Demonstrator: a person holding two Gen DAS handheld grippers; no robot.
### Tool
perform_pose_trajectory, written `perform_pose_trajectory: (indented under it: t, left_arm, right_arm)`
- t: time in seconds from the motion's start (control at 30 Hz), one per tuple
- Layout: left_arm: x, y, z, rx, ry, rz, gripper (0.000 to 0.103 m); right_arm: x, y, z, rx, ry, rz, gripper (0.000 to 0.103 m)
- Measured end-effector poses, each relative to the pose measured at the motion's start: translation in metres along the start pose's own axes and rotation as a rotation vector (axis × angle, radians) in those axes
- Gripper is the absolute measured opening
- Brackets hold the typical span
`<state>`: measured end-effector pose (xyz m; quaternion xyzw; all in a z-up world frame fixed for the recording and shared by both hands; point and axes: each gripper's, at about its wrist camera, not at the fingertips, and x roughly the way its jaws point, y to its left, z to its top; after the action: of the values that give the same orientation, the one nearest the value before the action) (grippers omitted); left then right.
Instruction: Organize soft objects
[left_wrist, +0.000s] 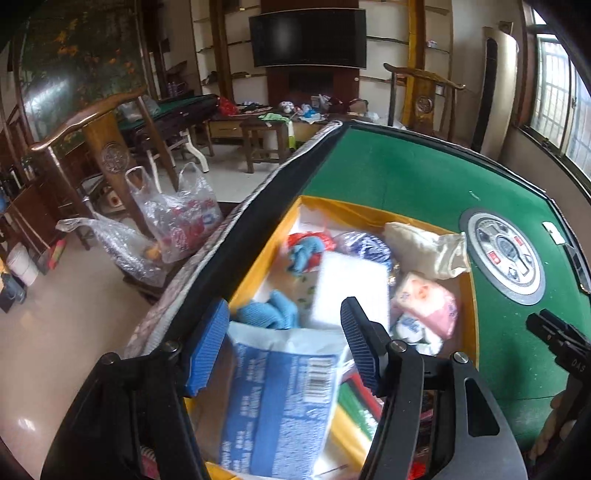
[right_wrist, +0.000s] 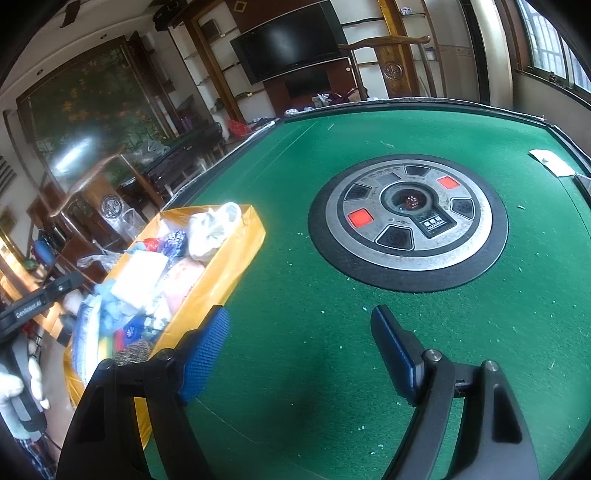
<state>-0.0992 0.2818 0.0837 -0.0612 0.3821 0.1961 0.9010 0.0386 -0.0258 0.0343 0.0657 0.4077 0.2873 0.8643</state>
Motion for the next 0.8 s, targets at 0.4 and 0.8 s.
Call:
perform_pose_trajectory:
  t: [0.4,0.8]
  left_arm:
    - [0.026,0.014,-0.028,-0.033,0.1,-0.009,0.067]
    - [-0.006,-0.02,-0.029,0.062,0.001,0.035,0.076]
  right_arm:
    - [0.002,-0.003,-0.004,0.004,0.013,-0.03,0.075]
    - [0.002,-0.002,-0.004,-0.003,0.017,-0.027,0.075]
